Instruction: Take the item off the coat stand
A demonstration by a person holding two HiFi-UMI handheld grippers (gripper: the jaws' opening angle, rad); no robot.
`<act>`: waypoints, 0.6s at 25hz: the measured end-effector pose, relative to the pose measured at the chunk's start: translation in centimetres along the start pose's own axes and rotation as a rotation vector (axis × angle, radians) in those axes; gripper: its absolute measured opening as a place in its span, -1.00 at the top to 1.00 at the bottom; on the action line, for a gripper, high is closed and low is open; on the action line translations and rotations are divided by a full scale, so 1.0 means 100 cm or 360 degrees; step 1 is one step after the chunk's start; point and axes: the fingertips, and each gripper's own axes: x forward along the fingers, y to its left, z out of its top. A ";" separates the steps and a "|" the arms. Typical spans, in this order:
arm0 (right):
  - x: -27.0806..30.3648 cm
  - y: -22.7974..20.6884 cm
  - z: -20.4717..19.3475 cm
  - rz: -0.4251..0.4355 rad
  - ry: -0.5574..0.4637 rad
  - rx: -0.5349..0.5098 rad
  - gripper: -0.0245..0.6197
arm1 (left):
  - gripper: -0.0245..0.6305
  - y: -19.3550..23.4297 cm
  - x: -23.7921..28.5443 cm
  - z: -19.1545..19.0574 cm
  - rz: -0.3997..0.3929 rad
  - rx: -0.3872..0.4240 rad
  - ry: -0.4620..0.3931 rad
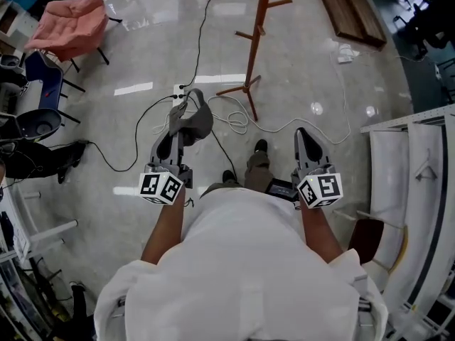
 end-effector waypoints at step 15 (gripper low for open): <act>-0.004 -0.006 -0.015 -0.0004 0.0086 -0.0013 0.85 | 0.86 -0.003 -0.001 -0.029 -0.0022 -0.0090 0.0038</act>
